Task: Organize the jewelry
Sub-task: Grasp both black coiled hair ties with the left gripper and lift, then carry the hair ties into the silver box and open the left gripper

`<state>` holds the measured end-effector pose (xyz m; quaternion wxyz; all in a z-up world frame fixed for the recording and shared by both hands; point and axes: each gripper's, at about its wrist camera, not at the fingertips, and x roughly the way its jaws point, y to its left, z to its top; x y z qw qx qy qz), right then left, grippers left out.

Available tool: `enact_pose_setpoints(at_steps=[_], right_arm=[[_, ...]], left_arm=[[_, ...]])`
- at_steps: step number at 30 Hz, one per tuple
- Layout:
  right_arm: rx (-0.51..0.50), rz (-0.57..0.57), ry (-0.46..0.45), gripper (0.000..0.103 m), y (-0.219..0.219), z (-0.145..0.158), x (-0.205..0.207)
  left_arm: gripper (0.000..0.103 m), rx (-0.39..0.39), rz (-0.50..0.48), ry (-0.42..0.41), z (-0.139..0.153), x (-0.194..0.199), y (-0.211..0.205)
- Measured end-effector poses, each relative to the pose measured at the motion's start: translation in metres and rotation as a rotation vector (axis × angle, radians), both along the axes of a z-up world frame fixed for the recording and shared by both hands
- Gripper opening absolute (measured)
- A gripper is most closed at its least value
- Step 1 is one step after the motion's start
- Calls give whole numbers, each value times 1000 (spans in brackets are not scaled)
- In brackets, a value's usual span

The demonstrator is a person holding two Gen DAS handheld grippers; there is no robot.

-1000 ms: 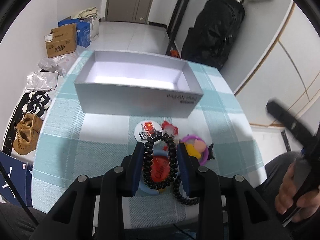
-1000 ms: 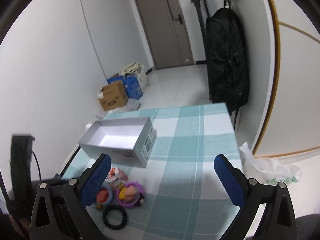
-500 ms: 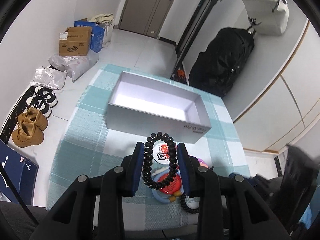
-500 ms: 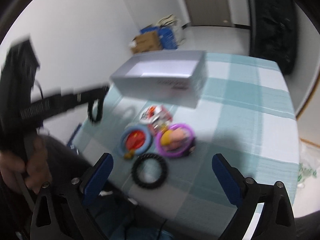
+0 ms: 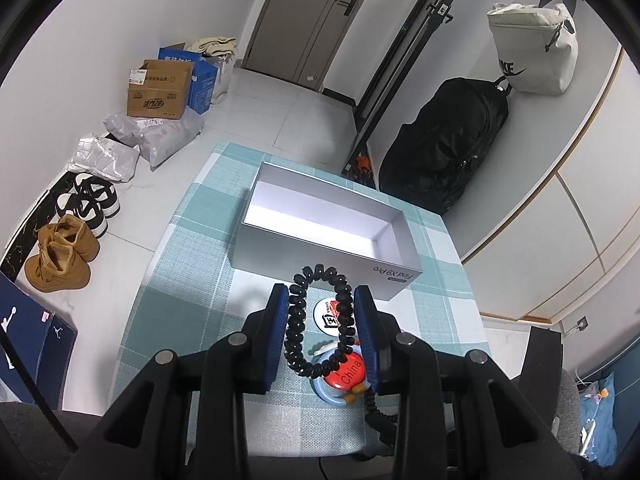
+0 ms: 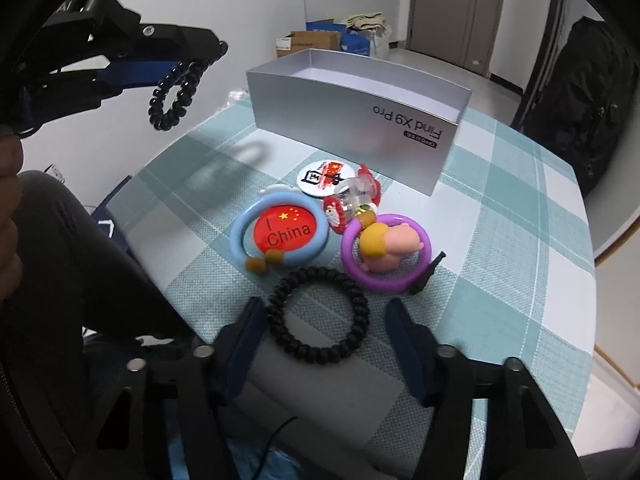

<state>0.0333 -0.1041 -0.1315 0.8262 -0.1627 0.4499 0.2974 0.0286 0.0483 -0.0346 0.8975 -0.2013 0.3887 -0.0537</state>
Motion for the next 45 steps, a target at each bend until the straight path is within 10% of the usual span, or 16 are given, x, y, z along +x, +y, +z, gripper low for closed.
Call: enact_pose_setpoints(at_steps=[22,31,45], right_arm=[[273,-94,108,44,-41,32,12],[438,-212,24,44,-70,62,32],[530,-94,-95,44,-38,124,97]], left_arm=[[28,-9,6,9,1,4,-8],[28,-9,8,13,4,15,-11],[28,60,22,31,13,60,-8]])
